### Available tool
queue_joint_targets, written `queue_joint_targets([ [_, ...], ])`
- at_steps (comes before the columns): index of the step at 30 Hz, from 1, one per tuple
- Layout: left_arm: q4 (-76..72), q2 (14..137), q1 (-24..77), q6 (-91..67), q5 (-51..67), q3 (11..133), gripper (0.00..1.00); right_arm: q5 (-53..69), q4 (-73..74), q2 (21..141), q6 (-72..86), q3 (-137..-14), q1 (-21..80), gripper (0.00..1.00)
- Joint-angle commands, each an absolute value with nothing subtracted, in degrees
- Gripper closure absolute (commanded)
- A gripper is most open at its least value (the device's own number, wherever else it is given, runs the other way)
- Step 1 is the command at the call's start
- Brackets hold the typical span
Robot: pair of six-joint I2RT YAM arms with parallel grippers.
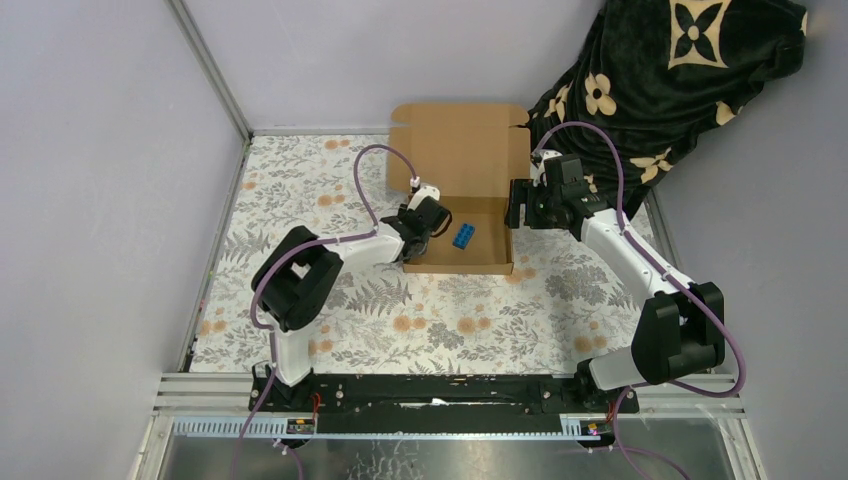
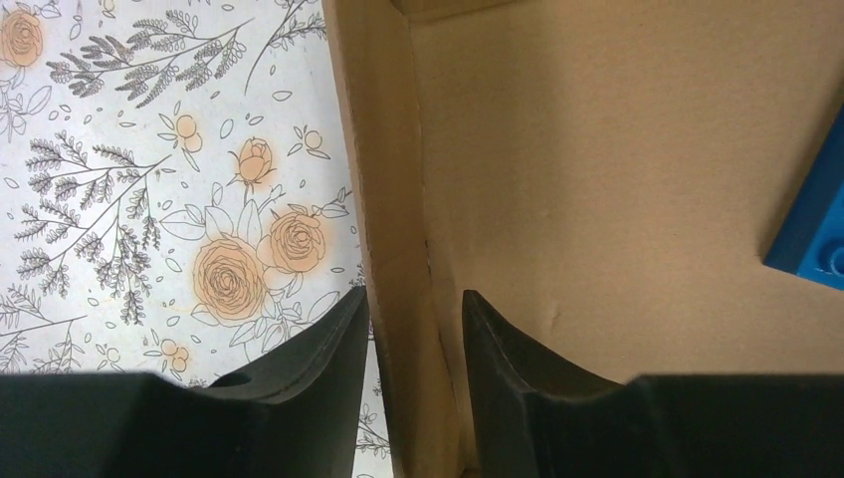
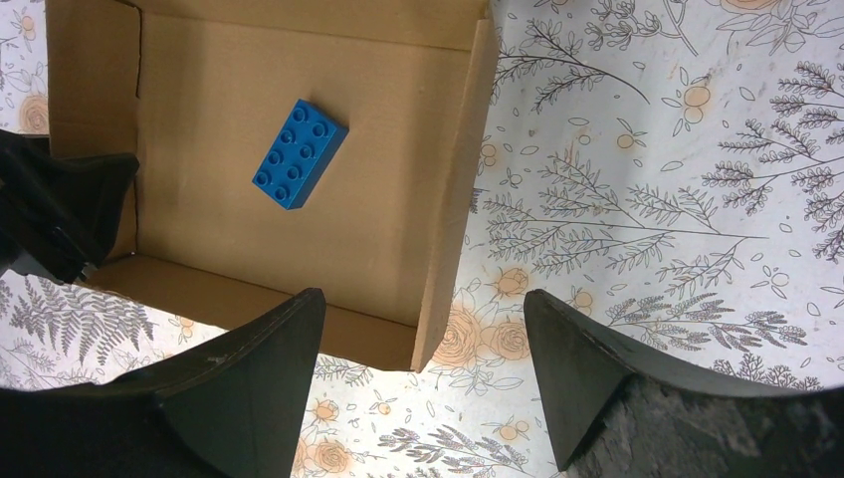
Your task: Fold the paper box
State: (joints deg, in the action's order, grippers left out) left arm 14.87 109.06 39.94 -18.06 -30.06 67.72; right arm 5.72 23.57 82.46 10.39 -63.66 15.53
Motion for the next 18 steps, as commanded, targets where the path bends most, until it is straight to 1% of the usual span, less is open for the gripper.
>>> queue_joint_targets([
  [1, 12.0, 107.2, 39.3, -16.8, -30.1, 69.7, 0.54, 7.0, 23.0, 80.9, 10.8, -63.8, 16.3, 0.19],
  [9, 10.8, 108.9, 36.2, -15.6, -29.5, 73.8, 0.51, 6.6, 23.1, 81.3, 10.7, -64.1, 16.5, 0.19],
  [13, 10.7, 108.5, 33.1, -15.1, -27.1, 76.6, 0.50, 5.4, 22.7, 81.9, 10.8, -64.9, 16.5, 0.19],
  [18, 11.1, 106.6, 27.8, -14.2, -22.4, 81.2, 0.47, 2.9, 22.8, 85.0, 10.5, -71.1, 16.2, 0.18],
])
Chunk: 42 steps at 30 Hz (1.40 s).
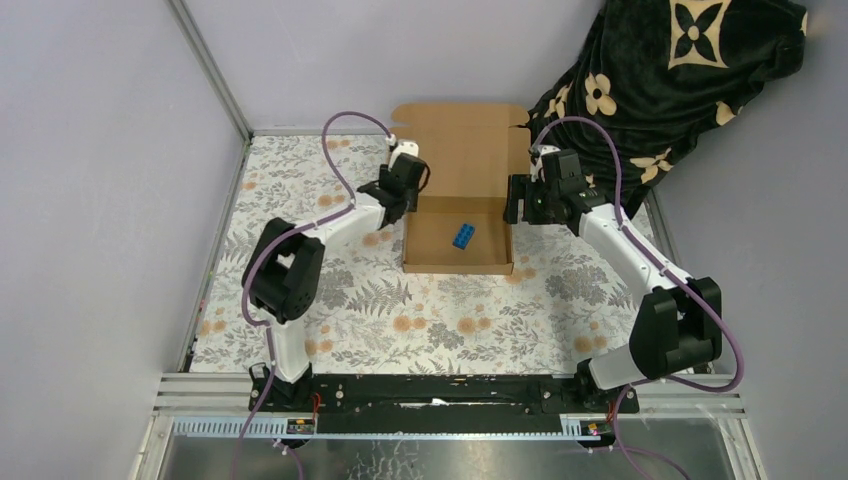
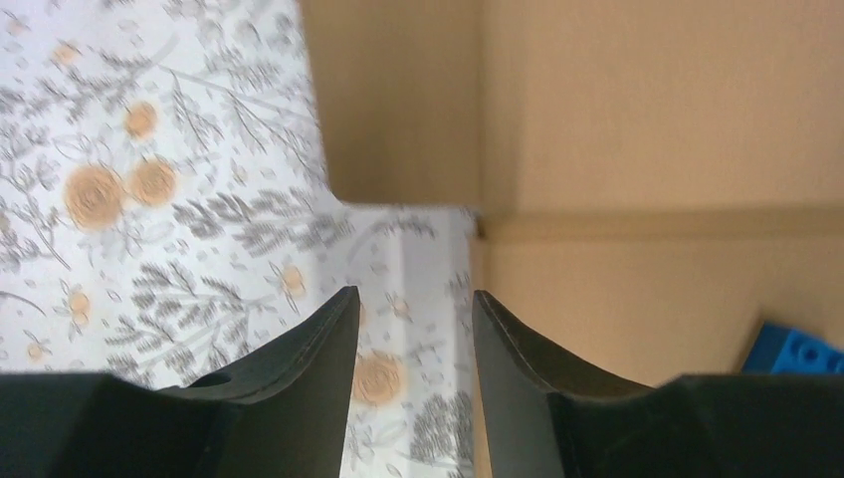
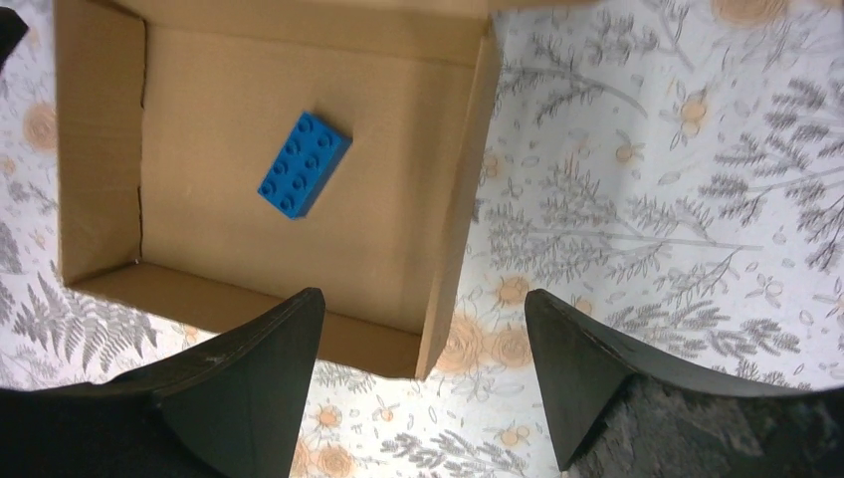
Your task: Fold the paper box
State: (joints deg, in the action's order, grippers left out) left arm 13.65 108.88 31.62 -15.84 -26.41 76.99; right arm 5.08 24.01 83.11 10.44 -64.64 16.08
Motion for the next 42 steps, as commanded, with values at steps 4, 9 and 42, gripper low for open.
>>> queue_joint_targets([
  [4, 12.6, 107.1, 22.5, -12.2, -14.6, 87.3, 0.44, 4.8, 20.1, 89.0, 7.3, -76.8, 13.7, 0.18],
  [9, 14.5, 110.6, 16.9, -9.4, -2.1, 95.5, 0.36, 11.2, 13.1, 93.2, 7.6, -80.5, 7.1, 0.17],
  [42, 4.8, 126.2, 8.2, -7.4, 22.0, 107.7, 0.34, 29.3, -2.4, 123.1, 14.6, -105.4, 0.4, 0.35],
])
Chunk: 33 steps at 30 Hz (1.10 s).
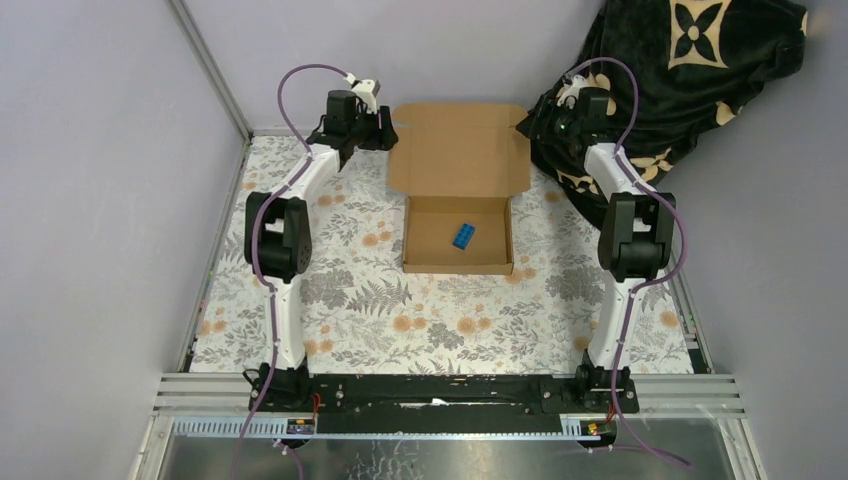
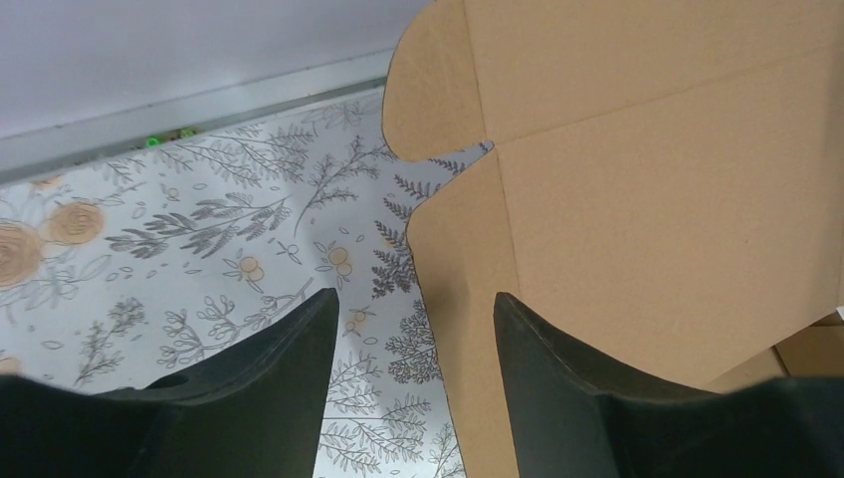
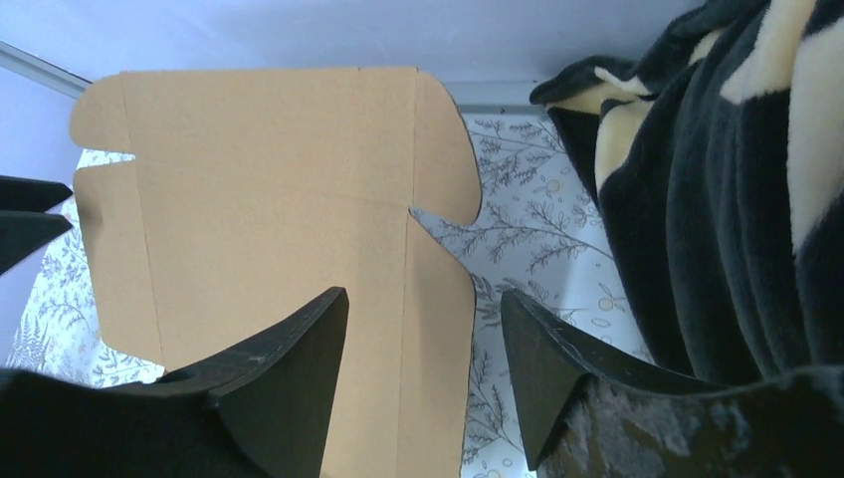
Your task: Fold the paper box
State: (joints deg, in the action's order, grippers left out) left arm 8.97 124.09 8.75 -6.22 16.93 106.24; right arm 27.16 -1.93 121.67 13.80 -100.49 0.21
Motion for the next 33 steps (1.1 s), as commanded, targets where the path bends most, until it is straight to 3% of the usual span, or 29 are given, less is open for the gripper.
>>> queue_joint_targets([
  [1, 4.6, 126.4, 8.3, -7.4, 22.7, 107.7, 0.34, 29.3, -2.4, 123.2, 14.6, -105.5, 0.4, 0.35],
  [9, 3.5, 128.1, 7.8, -7.9, 24.4, 109.3, 0.35, 30.8, -2.9, 125.2, 14.9, -106.1, 0.4, 0.40],
  [15, 0.5, 128.1, 7.7, -9.6, 25.5, 108.8, 0.36, 31.9, -2.7, 126.2, 15.6, -107.1, 0.5, 0.51],
  [22, 0.3, 127.6, 7.7, -10.8, 26.5, 108.2, 0.57, 32.4, -2.3, 125.6, 15.3, -106.3, 0.9, 0.64],
  [33, -4.6, 122.9, 7.7, -11.0, 26.2, 100.9, 0.65, 28.3, 1.2, 122.8, 10.3, -104.2, 4.5, 0.76],
])
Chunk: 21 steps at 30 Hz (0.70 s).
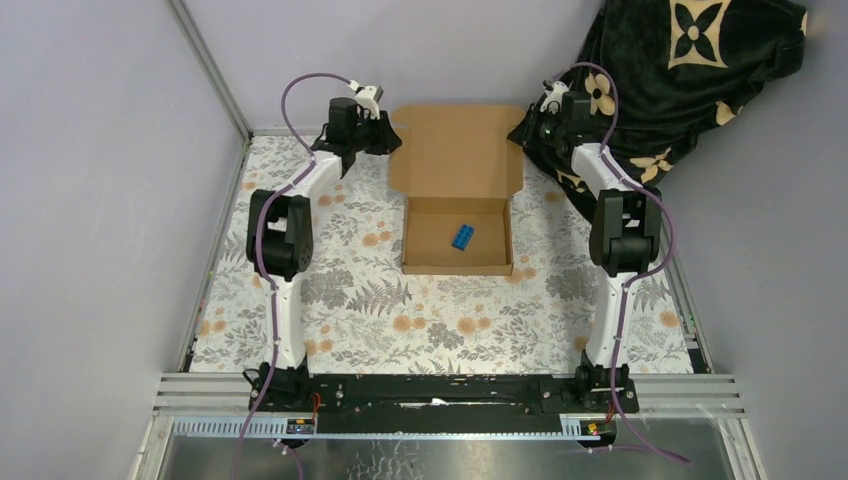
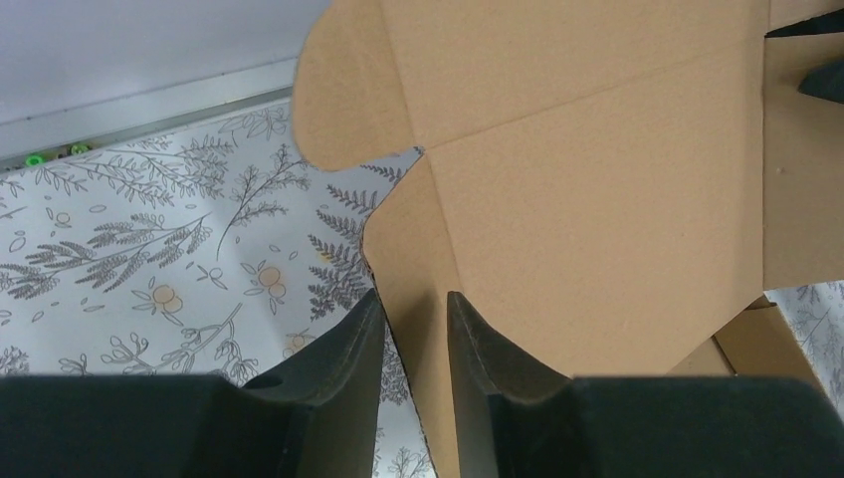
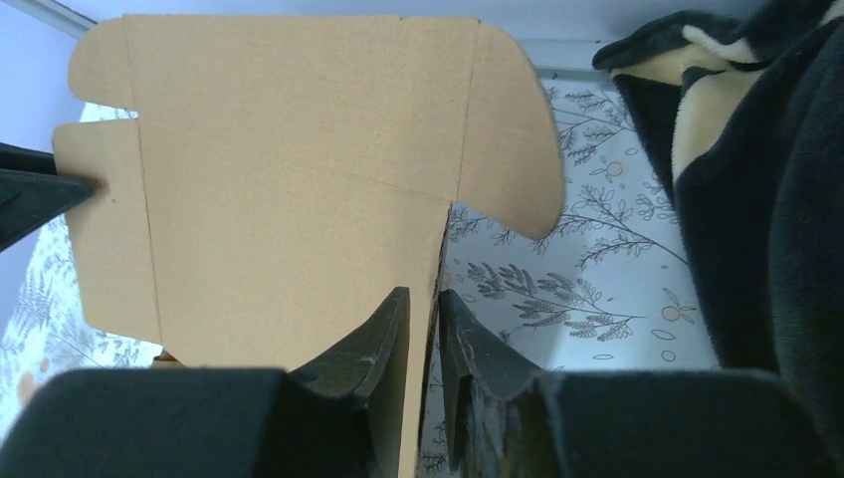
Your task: Fold the paper box
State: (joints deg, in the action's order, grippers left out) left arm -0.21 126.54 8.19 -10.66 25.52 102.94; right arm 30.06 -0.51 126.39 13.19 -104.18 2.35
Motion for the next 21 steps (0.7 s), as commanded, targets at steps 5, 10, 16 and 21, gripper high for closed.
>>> queue_joint_targets([
  [5, -6.3, 119.8, 7.9, -11.4, 24.9, 97.1, 0.67, 24.3, 2.7, 120.2, 8.4, -101.9, 6.7, 0.77],
  [10, -6.3, 116.8, 8.0, -10.7, 23.3, 94.9, 0.67, 21.3, 2.7, 117.5, 7.5, -99.4, 8.1, 0.78],
  [16, -7.7, 112.9, 8.6, -10.8, 20.2, 91.3, 0.68, 17.7, 1.2, 113.1, 6.3, -94.7, 9.8, 0.79],
  [21, -11.4, 108.4, 9.6, -10.5, 16.5, 84.7, 0.70, 14.1, -1.4, 108.3, 4.8, -89.5, 11.3, 0.79],
])
